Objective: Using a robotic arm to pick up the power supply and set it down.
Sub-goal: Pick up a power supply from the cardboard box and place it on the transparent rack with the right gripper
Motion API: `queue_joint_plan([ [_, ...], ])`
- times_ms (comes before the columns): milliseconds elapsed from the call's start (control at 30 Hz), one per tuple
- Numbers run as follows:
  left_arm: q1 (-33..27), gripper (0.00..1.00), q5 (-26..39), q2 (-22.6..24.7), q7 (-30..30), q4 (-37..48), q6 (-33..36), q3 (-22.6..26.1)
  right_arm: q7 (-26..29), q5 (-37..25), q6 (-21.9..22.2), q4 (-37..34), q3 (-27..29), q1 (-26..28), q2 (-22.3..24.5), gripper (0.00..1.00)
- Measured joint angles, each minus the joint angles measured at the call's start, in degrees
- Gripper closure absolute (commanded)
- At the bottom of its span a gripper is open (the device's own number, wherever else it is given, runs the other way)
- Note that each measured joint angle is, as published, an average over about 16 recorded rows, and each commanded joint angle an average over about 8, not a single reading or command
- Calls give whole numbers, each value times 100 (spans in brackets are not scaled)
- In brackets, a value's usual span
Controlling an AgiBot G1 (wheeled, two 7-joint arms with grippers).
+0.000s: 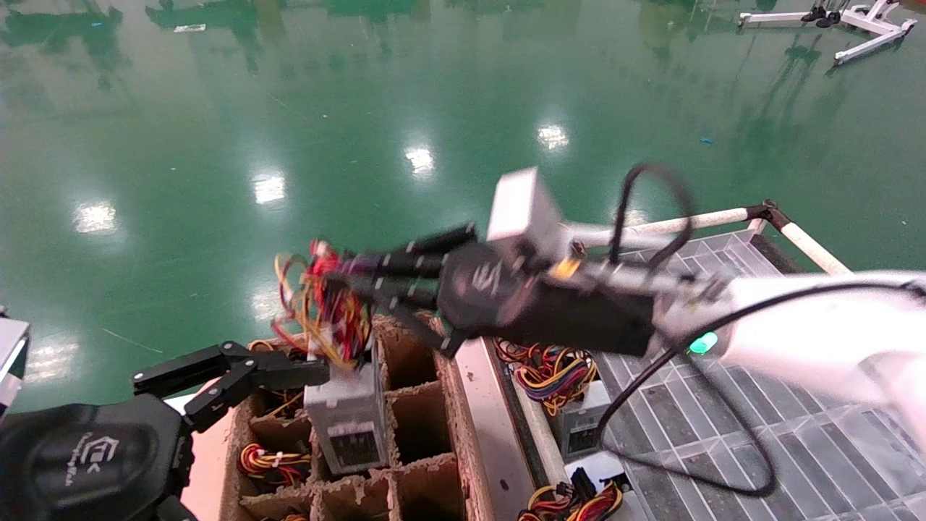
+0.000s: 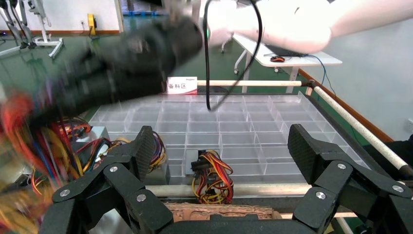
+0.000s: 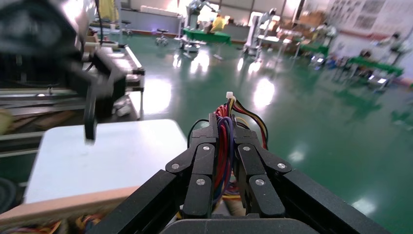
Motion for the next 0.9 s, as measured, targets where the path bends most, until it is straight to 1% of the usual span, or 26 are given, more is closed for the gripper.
queue_joint_plan([
  [133,0,0,0,0,0,0,0,0,95,33,-70,69,79,284,210,100],
  [267,0,0,0,0,0,0,0,0,119,-13,-205,-33,117,640,438,100],
  [600,0,0,-1,0,1,0,0,1,-93,-403,-722,-776,26,1647,1060,100],
  [900,0,0,-1,-1,1,0,-1,2,-413,-823,-1037,-1337,-307,2336,1611,100],
])
